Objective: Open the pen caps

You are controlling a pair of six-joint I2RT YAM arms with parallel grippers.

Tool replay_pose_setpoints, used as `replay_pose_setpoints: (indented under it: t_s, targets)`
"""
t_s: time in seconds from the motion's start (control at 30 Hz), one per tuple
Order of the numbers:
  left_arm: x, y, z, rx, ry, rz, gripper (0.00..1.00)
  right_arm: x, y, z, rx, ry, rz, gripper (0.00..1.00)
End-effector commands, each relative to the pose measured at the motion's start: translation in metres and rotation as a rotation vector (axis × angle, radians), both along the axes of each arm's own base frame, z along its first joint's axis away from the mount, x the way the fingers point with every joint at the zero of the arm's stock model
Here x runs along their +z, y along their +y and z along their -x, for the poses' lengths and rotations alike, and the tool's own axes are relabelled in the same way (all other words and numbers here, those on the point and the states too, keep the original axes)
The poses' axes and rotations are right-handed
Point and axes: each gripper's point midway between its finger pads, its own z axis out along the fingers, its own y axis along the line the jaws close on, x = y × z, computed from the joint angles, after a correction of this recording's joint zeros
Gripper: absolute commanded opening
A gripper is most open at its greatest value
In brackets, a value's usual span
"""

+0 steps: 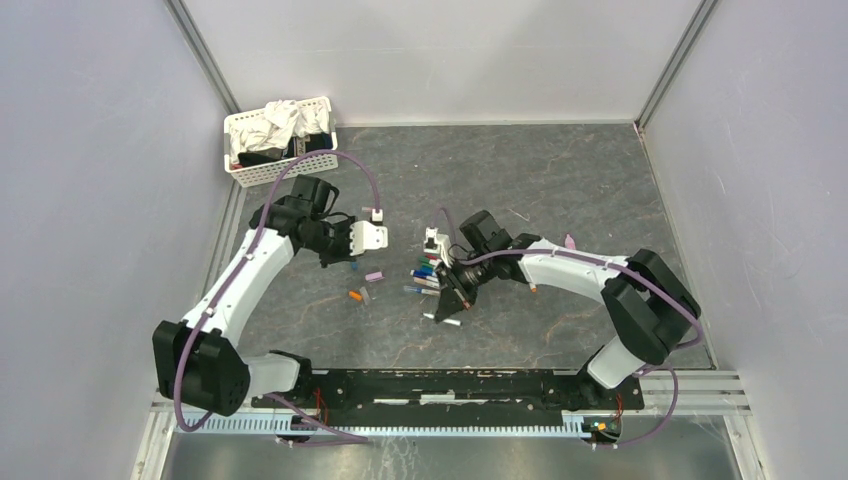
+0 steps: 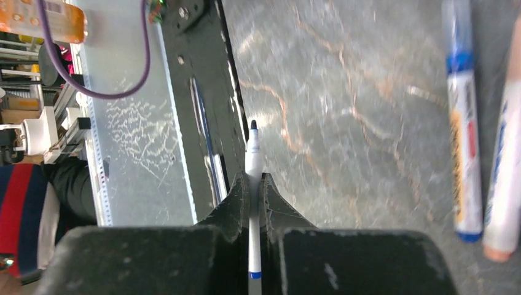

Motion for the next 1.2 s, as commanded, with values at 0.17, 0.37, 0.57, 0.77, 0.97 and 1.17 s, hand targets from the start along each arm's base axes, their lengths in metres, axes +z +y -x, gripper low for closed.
replay_pose_setpoints:
  t_s: [0.17,0.37,0.57,0.77,0.97,1.17]
  targets:
    - [-0.017,-0.002,-0.019,0.018,-0.046,0.018,0.02,0.001,-0.067,-0.074,-0.338,-0.181,0.216,0.00]
    - [-0.053,0.000,-0.035,0.084,-0.028,0.004,0.02,0.006,-0.181,-0.157,-0.828,-0.341,0.482,0.00]
    - [-0.084,0.000,-0.053,0.131,0.014,-0.024,0.03,0.008,-0.257,-0.184,-1.102,-0.423,0.655,0.00]
    - [-0.108,0.009,-0.069,0.180,0.026,-0.089,0.10,-0.006,-0.282,-0.194,-1.188,-0.419,0.741,0.00]
    - [-0.116,0.007,-0.062,0.182,0.074,-0.084,0.26,-0.024,-0.307,-0.199,-1.242,-0.426,0.854,0.00]
    - [-0.101,0.000,-0.058,0.179,0.095,-0.044,0.37,-0.042,-0.316,-0.201,-1.238,-0.409,0.939,0.00]
